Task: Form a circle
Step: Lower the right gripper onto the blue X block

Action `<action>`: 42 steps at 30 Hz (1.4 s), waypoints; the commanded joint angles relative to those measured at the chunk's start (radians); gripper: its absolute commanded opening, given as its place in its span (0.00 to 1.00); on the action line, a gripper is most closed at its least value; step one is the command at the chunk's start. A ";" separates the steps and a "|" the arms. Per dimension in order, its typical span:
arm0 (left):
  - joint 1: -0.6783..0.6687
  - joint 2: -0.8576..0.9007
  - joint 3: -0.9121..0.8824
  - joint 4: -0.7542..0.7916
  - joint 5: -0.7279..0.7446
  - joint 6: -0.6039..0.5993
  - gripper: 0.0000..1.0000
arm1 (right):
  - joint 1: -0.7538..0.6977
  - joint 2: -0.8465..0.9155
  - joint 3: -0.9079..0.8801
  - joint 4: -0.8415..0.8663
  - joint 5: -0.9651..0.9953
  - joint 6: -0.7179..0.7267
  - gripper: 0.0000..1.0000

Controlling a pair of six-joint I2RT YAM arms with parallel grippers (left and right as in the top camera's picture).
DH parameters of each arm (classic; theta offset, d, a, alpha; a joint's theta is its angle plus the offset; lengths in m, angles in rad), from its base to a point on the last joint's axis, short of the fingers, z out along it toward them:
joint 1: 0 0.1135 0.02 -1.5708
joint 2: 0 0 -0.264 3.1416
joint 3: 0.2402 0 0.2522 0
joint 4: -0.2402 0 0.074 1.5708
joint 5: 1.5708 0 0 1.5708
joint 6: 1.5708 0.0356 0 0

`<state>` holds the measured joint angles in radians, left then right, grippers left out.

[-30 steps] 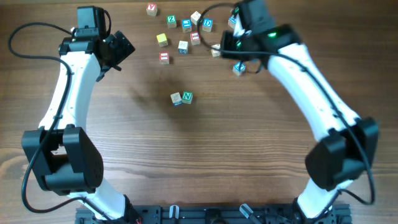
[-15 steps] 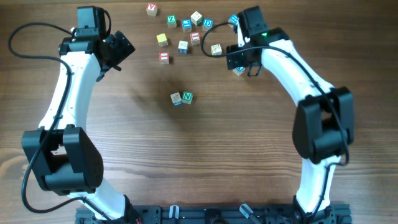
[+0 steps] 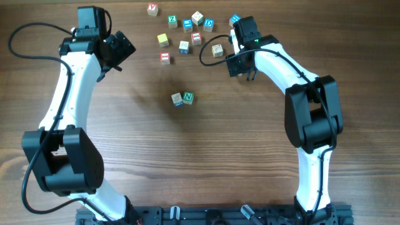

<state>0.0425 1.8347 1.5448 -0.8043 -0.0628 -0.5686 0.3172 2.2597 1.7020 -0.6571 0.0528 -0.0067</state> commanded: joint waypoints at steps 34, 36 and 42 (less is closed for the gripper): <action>0.005 -0.006 0.010 0.003 -0.013 0.015 1.00 | -0.003 -0.076 -0.001 -0.143 -0.161 -0.050 0.52; 0.005 -0.006 0.010 0.003 -0.013 0.015 1.00 | -0.003 -0.076 -0.001 -0.119 -0.117 -0.049 0.54; 0.005 -0.006 0.010 0.003 -0.013 0.015 1.00 | -0.002 -0.075 -0.001 -0.078 -0.122 -0.039 0.55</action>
<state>0.0425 1.8347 1.5448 -0.8040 -0.0628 -0.5686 0.3172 2.2051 1.7020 -0.7349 -0.0845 -0.0502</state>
